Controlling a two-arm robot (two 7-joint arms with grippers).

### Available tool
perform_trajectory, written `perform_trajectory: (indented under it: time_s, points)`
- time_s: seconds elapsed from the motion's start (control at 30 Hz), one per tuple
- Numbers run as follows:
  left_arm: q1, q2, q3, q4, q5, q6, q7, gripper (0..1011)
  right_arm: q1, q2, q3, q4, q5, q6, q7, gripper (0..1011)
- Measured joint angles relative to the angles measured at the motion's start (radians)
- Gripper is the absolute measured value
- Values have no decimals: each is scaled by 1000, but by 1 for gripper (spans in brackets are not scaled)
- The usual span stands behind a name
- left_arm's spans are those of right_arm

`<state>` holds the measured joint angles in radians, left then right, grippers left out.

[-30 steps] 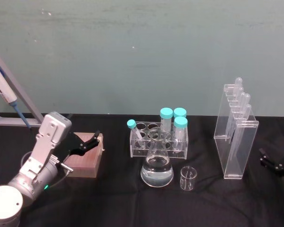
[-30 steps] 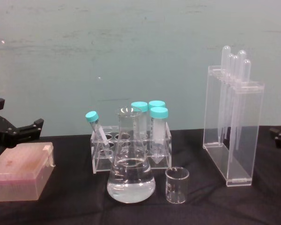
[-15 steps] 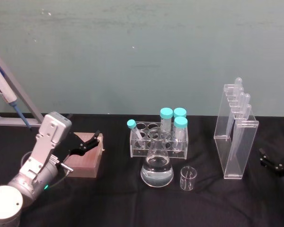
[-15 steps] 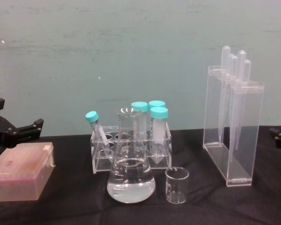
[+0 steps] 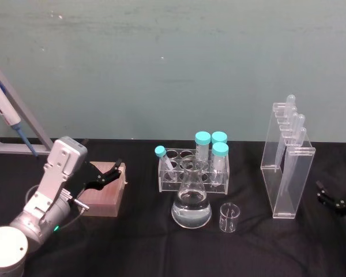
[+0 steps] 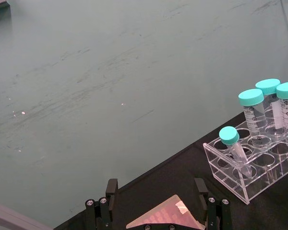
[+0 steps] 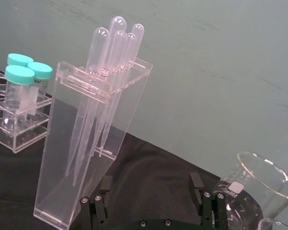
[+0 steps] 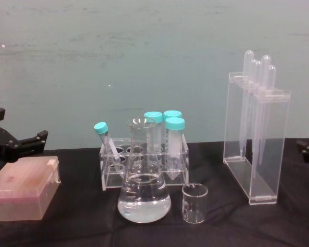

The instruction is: Place the experimental apparatus aside using one hand.

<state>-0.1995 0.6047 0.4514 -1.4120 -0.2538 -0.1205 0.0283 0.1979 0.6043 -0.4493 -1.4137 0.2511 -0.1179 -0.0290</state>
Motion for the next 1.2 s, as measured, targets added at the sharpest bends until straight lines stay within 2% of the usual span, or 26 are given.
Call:
perform_trajectory:
  time_s: [0.37, 0.6, 0.93, 1.2]
  points:
    - [0, 0, 0, 0, 0, 0, 0, 1000, -47, -13, 50, -65, -39, 68, -59, 1000]
    - [0, 0, 0, 0, 0, 0, 0, 1000, -89, -10, 88, -132, -55, 83, -89, 1000]
    - [0, 0, 0, 0, 0, 0, 0, 1000, -143, -13, 136, -231, -123, 54, -160, 1000]
    - [0, 0, 0, 0, 0, 0, 0, 1000, -185, -8, 162, -296, -148, 14, -152, 1000]
